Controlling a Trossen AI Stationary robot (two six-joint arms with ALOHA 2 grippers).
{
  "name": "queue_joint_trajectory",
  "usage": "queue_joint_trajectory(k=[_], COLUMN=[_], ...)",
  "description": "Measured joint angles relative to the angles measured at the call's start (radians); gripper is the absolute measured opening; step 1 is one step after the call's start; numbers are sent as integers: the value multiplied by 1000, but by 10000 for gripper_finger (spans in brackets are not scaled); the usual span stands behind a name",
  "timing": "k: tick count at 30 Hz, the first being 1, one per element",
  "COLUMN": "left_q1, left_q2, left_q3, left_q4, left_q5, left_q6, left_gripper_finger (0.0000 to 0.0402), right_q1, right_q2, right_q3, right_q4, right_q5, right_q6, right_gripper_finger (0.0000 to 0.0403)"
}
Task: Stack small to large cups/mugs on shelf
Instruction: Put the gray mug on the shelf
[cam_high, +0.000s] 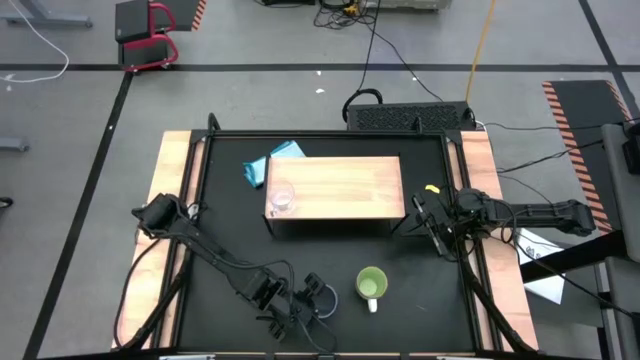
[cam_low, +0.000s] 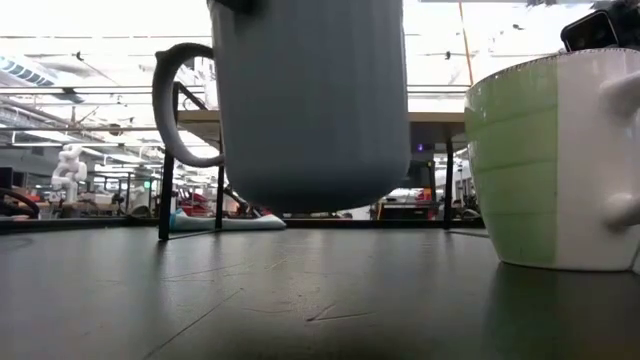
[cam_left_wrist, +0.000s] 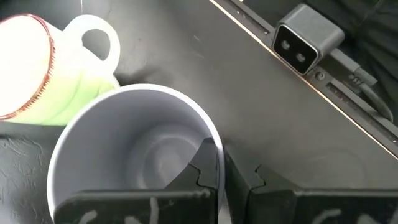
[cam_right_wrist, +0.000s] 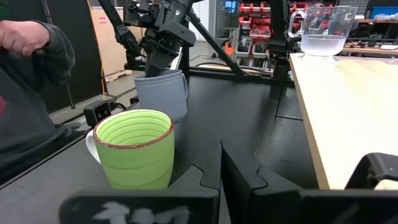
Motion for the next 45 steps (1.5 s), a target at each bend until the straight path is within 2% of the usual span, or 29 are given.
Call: queue_joint_trajectory(k=[22, 28, 34, 45], left_q1=[15, 42, 88, 171], left_q2=[-21, -101, -174, -193], left_q3=[0, 0, 0, 0], left_q4=[11, 29, 55, 36], left_q5=[-2, -95, -129, -190], left_q6=[-43, -139, -256, -450], left_gripper_finger=[6, 6, 6, 6], right_q1=[0, 0, 0, 0], right_q2=[0, 2, 9, 15], right_q3=[0, 0, 0, 0], right_q4=[0, 6, 4, 7], right_q5=[0, 0, 0, 0], right_q6=[-2, -7, -18, -16], right_gripper_finger=[0, 0, 0, 0])
